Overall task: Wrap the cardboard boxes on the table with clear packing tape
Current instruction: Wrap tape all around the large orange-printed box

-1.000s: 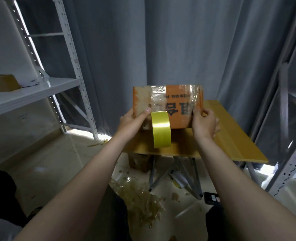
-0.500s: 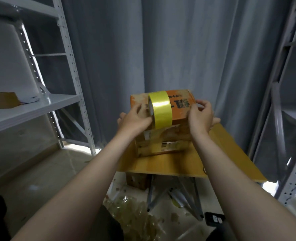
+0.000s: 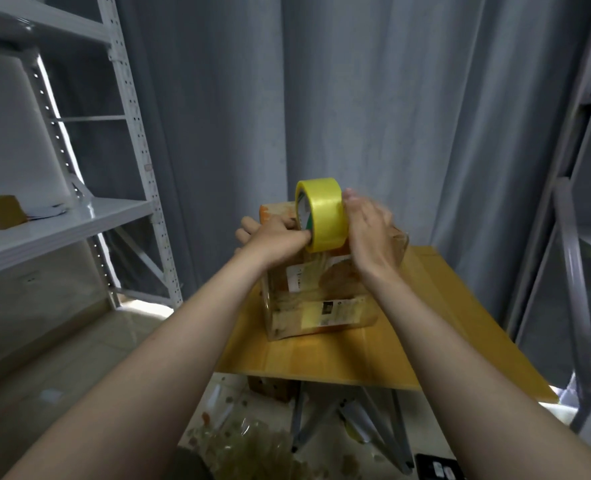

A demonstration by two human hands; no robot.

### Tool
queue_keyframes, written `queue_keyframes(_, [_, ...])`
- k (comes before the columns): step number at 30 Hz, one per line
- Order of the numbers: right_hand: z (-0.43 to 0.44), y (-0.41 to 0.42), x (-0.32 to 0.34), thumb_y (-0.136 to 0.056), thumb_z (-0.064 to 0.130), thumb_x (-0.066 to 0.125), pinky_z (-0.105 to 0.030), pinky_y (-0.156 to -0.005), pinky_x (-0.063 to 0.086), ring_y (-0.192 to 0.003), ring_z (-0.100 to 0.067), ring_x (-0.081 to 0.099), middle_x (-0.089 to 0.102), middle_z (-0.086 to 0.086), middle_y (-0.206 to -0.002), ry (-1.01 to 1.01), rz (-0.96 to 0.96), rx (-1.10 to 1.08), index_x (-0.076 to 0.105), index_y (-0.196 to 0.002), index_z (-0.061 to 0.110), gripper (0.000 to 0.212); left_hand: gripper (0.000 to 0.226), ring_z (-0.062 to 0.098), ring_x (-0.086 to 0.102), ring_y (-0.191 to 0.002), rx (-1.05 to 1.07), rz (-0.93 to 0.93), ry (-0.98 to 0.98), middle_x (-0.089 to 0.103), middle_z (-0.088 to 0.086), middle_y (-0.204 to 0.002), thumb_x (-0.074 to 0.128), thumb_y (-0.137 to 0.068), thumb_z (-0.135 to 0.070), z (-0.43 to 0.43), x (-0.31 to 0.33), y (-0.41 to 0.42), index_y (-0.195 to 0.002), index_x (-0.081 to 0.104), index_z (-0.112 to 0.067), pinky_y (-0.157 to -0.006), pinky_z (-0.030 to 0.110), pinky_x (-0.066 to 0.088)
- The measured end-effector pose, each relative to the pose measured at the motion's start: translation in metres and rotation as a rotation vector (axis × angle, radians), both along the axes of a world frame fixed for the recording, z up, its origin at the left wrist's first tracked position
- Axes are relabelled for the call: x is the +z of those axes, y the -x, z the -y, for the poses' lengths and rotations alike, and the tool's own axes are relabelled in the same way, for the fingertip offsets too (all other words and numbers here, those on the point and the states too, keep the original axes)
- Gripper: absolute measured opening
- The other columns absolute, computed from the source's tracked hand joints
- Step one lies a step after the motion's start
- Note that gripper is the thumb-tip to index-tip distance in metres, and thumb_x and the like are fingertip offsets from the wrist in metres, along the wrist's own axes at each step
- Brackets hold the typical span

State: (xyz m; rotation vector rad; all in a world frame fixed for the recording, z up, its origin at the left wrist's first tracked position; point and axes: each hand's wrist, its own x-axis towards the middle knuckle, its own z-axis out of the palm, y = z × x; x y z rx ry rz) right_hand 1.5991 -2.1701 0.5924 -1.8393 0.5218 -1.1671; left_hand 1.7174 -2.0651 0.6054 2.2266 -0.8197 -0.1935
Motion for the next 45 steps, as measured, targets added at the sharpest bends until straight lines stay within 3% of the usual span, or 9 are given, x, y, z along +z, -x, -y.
queue_keyframes(3, [-0.007, -0.014, -0.002, -0.100, 0.052, 0.060, -0.032, -0.068, 0.047, -0.071, -0.006, 0.064, 0.076, -0.005, -0.079, 0.010, 0.079, 0.233, 0.075, -0.086, 0.002, 0.055, 0.056, 0.034, 0.024, -0.144, -0.027, 0.062, 0.085, 0.032, 0.002, -0.146, 0.049, -0.080, -0.068, 0.007, -0.011, -0.013, -0.124, 0.063, -0.036, -0.122, 0.052, 0.026])
queue_keyframes(5, [-0.003, -0.023, -0.007, -0.093, 0.058, 0.066, -0.029, -0.066, 0.047, -0.070, -0.009, 0.063, 0.074, -0.018, -0.080, -0.017, 0.119, 0.262, 0.075, -0.088, -0.002, 0.061, 0.074, 0.028, 0.030, -0.146, -0.084, 0.119, 0.173, 0.041, -0.003, -0.151, 0.040, -0.076, -0.068, 0.006, -0.019, -0.022, -0.135, 0.063, -0.030, -0.123, 0.053, 0.026])
queue_keyframes(8, [0.006, -0.031, -0.016, -0.100, 0.039, 0.066, -0.020, -0.057, 0.042, -0.058, -0.002, 0.055, 0.065, 0.004, -0.060, -0.089, 0.220, 0.233, 0.070, -0.071, 0.008, 0.043, 0.070, 0.014, 0.020, -0.155, -0.250, 0.207, 0.237, 0.043, -0.012, -0.158, 0.047, -0.085, -0.066, -0.003, -0.037, -0.045, -0.142, 0.059, -0.027, -0.127, 0.045, 0.016])
queue_keyframes(13, [0.011, -0.050, -0.025, -0.095, 0.055, 0.062, -0.041, -0.079, 0.056, -0.083, -0.033, 0.073, 0.076, -0.015, -0.084, -0.126, 0.251, 0.262, 0.076, -0.087, 0.005, 0.052, 0.049, 0.013, 0.039, -0.143, -0.336, 0.419, 0.304, 0.055, -0.004, -0.148, 0.056, -0.099, -0.042, -0.001, -0.056, -0.072, -0.142, 0.060, -0.019, -0.120, 0.038, 0.031])
queue_keyframes(17, [0.011, -0.055, -0.025, -0.097, 0.048, 0.058, -0.027, -0.067, 0.048, -0.071, -0.013, 0.061, 0.069, -0.009, -0.076, -0.133, 0.308, 0.235, 0.070, -0.086, 0.000, 0.051, 0.037, 0.015, 0.045, -0.135, -0.288, 0.479, 0.308, 0.061, -0.004, -0.140, 0.056, -0.105, -0.034, 0.013, -0.061, -0.084, -0.139, 0.063, -0.021, -0.112, 0.032, 0.034])
queue_keyframes(22, [-0.006, -0.057, -0.016, -0.097, 0.052, 0.058, -0.043, -0.057, 0.044, -0.060, -0.037, 0.052, 0.061, -0.034, -0.073, -0.133, 0.407, 0.109, 0.060, -0.074, -0.007, 0.064, 0.040, 0.017, 0.043, -0.137, -0.260, 0.486, 0.265, 0.060, -0.005, -0.143, 0.053, -0.105, -0.040, 0.017, -0.062, -0.088, -0.141, 0.062, -0.024, -0.113, 0.035, 0.034])
queue_keyframes(28, [-0.023, -0.034, -0.043, -0.106, 0.040, 0.055, -0.029, -0.051, 0.035, -0.050, -0.015, 0.046, 0.051, 0.000, -0.051, -0.218, 0.388, -0.018, 0.050, -0.058, 0.018, 0.052, 0.046, 0.017, 0.044, -0.137, -0.241, 0.436, 0.274, 0.060, -0.006, -0.143, 0.053, -0.102, -0.049, 0.024, -0.060, -0.091, -0.140, 0.064, -0.025, -0.116, 0.043, 0.036])
queue_keyframes(33, [-0.033, -0.019, -0.066, -0.104, 0.044, 0.056, -0.045, -0.054, 0.044, -0.055, -0.027, 0.053, 0.059, -0.010, -0.057, -0.257, 0.415, 0.017, 0.057, -0.060, 0.013, 0.054, 0.041, 0.018, 0.043, -0.137, -0.256, 0.448, 0.289, 0.060, -0.002, -0.143, 0.057, -0.104, -0.041, 0.024, -0.061, -0.091, -0.140, 0.063, -0.022, -0.116, 0.035, 0.033])
queue_keyframes(45, [-0.038, -0.009, -0.102, -0.104, 0.047, 0.055, -0.032, -0.054, 0.043, -0.056, -0.020, 0.055, 0.060, -0.010, -0.060, -0.292, 0.248, -0.068, 0.059, -0.064, 0.011, 0.055, 0.040, 0.020, 0.043, -0.138, -0.272, 0.408, 0.306, 0.060, 0.001, -0.143, 0.060, -0.104, -0.036, 0.020, -0.058, -0.087, -0.140, 0.064, -0.018, -0.112, 0.026, 0.028])
